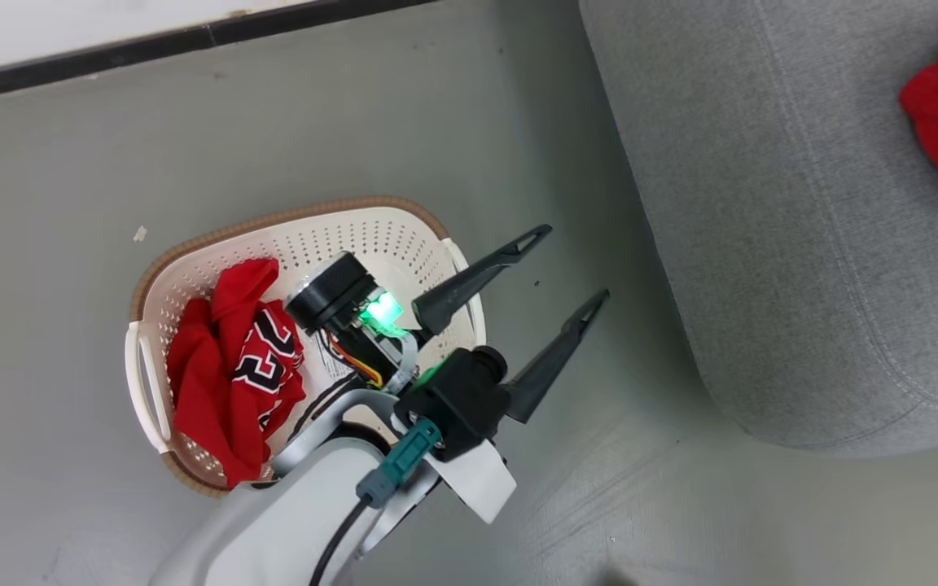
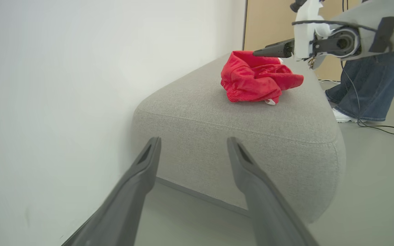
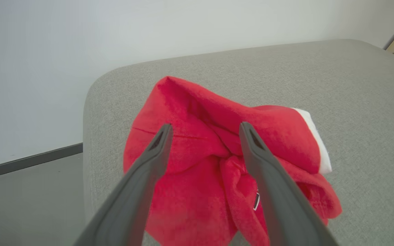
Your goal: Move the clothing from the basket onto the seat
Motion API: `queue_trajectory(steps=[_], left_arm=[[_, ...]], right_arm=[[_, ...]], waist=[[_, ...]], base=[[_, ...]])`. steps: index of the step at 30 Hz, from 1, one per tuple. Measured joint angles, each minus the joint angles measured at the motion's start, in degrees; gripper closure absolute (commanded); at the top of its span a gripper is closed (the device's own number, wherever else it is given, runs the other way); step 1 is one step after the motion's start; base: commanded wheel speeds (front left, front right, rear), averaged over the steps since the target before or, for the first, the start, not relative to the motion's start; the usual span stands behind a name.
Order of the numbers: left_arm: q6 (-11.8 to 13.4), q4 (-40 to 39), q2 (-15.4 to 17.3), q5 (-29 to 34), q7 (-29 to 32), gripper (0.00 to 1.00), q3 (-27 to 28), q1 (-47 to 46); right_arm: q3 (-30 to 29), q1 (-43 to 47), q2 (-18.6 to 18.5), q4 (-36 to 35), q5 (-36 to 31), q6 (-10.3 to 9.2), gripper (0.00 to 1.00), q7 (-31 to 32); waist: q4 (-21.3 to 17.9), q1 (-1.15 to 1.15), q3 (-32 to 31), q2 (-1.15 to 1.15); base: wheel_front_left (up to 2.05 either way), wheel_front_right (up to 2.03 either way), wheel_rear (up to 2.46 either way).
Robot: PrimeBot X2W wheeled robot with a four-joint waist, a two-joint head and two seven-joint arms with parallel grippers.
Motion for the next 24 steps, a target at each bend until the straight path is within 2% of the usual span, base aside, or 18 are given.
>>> queue_trajectory(steps=[11,24], left_arm=[[2.92,2.74,0.31,-2.85,-3.28,0.00,5.27,2.29],[9.15,7.56,1.89,-7.34,-7.91,0.00,14.77,9.68]], right_arm=[[2.33,4.95,2.45,-11.51,-0.02,0.00,0.00,-0.01],[7.34,8.88,7.59,-21.89,-1.13,0.00,0.00,-0.42]], waist=[[-1.32,0.00,-4.08,0.00],[0.44,0.00,-9.77,0.00]], base=[[0.00,0.00,0.00],[0.00,0.00,0.00]])
